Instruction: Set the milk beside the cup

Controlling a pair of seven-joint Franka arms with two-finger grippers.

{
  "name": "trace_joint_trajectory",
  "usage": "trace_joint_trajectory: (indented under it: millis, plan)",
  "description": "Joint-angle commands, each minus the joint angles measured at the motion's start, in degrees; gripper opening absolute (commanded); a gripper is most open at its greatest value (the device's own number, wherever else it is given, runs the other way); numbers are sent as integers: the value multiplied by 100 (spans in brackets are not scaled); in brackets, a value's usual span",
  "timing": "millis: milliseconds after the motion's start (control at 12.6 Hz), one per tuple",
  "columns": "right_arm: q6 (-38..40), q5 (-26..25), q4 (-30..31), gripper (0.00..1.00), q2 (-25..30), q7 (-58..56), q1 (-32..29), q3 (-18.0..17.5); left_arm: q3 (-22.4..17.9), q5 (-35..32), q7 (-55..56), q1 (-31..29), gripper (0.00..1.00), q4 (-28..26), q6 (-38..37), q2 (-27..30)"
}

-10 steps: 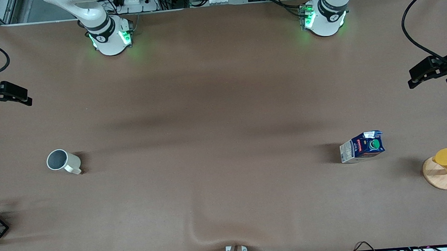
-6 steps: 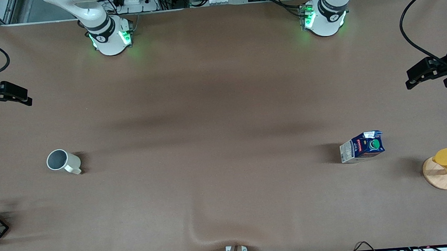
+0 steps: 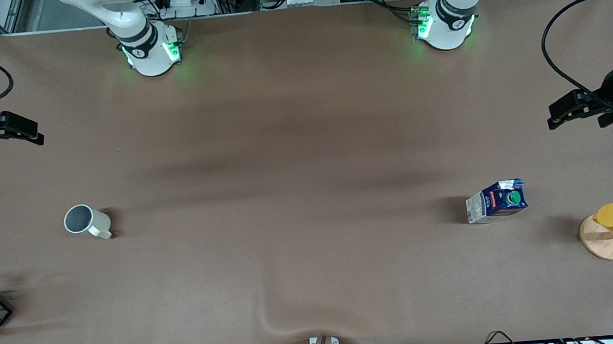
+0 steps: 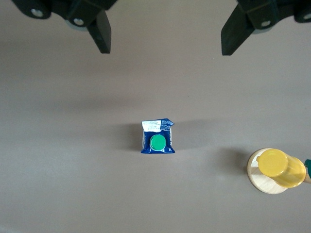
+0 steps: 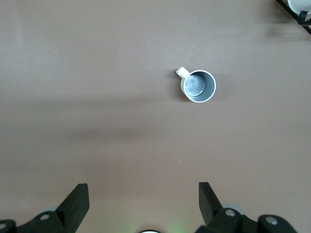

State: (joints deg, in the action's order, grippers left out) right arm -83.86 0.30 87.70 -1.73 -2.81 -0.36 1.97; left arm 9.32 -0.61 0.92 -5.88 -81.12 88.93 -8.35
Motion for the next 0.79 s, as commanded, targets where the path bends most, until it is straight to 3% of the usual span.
trace_joint_trajectory:
  millis: [0,395,712]
  plan:
    - [10,75,-77,100,-29,35,-34,-12,9,-35,-30,52,100,97,-60,-9]
    - [1,75,-77,100,-135,35,10,-21,17,-62,-39,43,100,97,-60,35]
    - [-25,-4,-182,100,-617,26,-52,-12,17,-62,5,43,100,97,-25,61]
